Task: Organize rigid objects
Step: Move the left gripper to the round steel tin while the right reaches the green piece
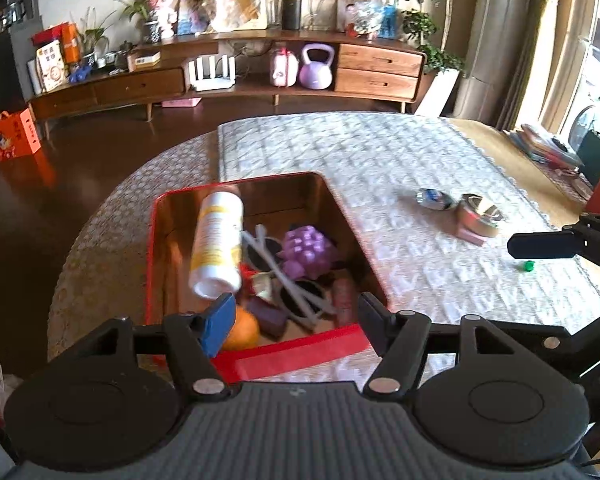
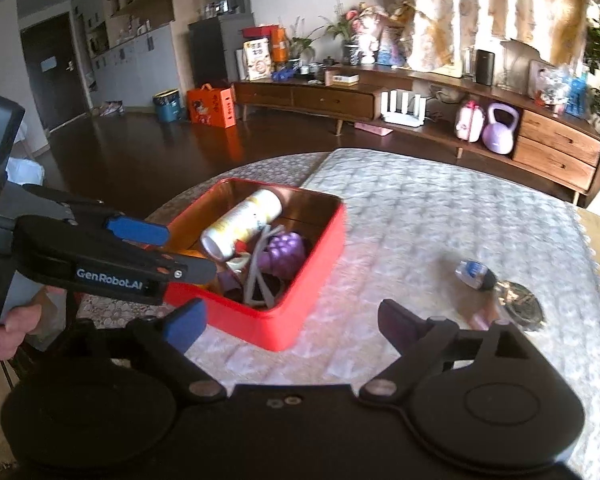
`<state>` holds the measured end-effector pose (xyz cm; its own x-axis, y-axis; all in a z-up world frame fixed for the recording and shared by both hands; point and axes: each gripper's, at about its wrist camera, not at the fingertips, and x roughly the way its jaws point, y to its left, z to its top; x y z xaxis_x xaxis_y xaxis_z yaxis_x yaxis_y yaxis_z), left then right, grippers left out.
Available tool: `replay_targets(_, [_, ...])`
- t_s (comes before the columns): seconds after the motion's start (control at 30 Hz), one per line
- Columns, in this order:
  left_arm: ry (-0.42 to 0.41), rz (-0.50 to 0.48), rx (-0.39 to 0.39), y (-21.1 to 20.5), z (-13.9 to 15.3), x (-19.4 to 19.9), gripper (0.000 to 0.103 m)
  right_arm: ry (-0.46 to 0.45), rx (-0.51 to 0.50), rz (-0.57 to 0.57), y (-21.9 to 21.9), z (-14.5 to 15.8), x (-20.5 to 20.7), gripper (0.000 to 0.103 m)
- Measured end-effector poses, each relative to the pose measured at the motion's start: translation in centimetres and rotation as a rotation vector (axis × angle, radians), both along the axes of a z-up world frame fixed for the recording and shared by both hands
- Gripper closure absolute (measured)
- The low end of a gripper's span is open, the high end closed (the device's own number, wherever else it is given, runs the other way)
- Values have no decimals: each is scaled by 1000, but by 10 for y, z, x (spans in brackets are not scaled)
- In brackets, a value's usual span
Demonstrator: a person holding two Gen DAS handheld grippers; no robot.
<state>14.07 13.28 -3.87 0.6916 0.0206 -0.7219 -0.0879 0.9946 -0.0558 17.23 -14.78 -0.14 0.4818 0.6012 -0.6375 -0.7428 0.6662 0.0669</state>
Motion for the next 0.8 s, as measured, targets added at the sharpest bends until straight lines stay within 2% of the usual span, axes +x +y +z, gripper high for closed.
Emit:
replay_targets(0.07, [-4,-15,-2,-9,1,1,34,0,5,-21,-11,-1,1,7])
replay_targets(0.2, [-27,-36,-24,-26,6,4,21,-17,13,-62,-37,-3,3,3])
replay_targets(0.53, [-65,-70,-103,-73,4,25,20,-70,-2,-191,-104,-22,17,2])
replay_targets(0.8, [-78,-120,-82,-126,-3,62,20,-52,-18,-280,-144,-47,38,3])
